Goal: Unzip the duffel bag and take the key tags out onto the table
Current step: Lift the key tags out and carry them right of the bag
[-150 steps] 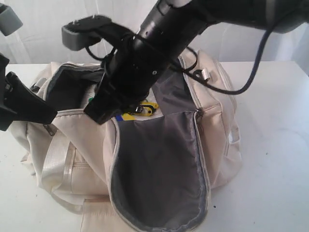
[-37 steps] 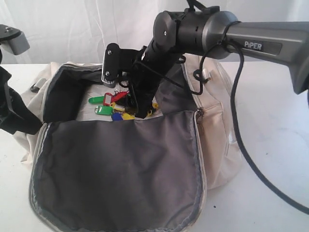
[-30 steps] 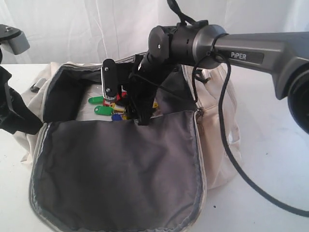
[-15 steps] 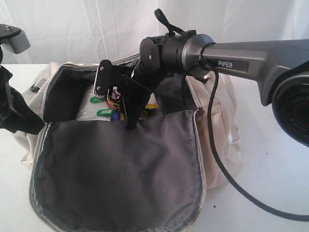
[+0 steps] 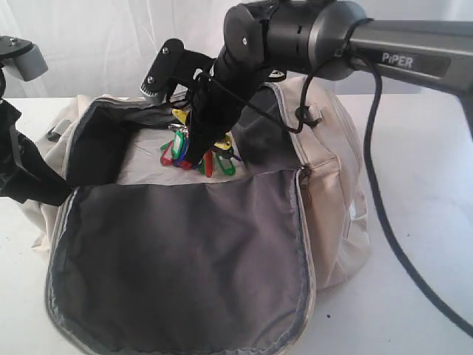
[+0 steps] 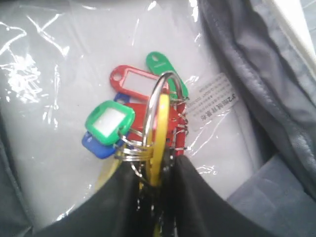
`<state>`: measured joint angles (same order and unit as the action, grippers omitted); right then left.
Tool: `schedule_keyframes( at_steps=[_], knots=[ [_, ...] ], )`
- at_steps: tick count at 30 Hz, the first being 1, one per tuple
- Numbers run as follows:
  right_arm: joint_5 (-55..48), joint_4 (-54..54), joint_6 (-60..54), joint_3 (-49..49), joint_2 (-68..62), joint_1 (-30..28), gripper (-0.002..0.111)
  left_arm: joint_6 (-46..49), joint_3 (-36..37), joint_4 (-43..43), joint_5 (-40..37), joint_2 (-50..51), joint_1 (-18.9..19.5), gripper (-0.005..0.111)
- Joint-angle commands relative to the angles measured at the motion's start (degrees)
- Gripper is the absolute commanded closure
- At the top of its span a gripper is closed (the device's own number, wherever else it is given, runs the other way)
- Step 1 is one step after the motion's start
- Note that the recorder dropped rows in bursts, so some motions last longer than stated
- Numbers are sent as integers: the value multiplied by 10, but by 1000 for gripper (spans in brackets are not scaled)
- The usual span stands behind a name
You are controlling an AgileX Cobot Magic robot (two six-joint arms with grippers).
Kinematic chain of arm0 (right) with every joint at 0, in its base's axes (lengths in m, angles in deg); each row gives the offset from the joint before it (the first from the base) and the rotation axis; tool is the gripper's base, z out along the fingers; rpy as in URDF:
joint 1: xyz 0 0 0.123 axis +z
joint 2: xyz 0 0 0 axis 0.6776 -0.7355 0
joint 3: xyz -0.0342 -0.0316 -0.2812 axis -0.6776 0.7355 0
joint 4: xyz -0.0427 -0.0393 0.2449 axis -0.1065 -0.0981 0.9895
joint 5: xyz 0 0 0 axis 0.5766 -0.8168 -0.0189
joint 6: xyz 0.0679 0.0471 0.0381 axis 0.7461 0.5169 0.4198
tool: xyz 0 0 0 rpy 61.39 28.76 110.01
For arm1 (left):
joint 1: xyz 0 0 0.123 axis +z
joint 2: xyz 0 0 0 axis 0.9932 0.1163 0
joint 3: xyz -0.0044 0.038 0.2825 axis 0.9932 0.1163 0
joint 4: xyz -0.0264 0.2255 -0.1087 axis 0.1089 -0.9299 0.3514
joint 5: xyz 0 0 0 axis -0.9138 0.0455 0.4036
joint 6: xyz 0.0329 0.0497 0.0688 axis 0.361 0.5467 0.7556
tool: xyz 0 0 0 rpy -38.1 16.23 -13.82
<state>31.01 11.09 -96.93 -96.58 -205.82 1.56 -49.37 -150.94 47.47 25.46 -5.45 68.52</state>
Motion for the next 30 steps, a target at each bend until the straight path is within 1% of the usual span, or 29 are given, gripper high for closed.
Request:
schedule_keyframes(
  at_steps=[1, 3, 11, 17, 21, 25, 30],
  knots=[
    [-19, -4, 25, 3, 33, -3, 108, 5, 4, 12, -12, -5, -10, 107],
    [-30, -4, 31, 3, 48, -3, 108, 7, 4, 12, -12, -6, -19, 107],
    [-49, -4, 79, 3, 140, -3, 108, 8, 4, 12, -12, -6, -19, 107],
    [-137, -5, 102, 16, 241, -3, 108, 8, 4, 12, -8, -6, -19, 107],
    [-147, -5, 149, 78, 339, -3, 108, 8, 4, 12, -8, -6, -19, 107],
    [-169, -8, 151, 143, 420, -3, 108, 8, 4, 12, -8, -6, -19, 107],
    [-206, -56, 204, 235, 507, -3, 108, 8, 4, 12, -8, -6, -19, 107]
  ],
)
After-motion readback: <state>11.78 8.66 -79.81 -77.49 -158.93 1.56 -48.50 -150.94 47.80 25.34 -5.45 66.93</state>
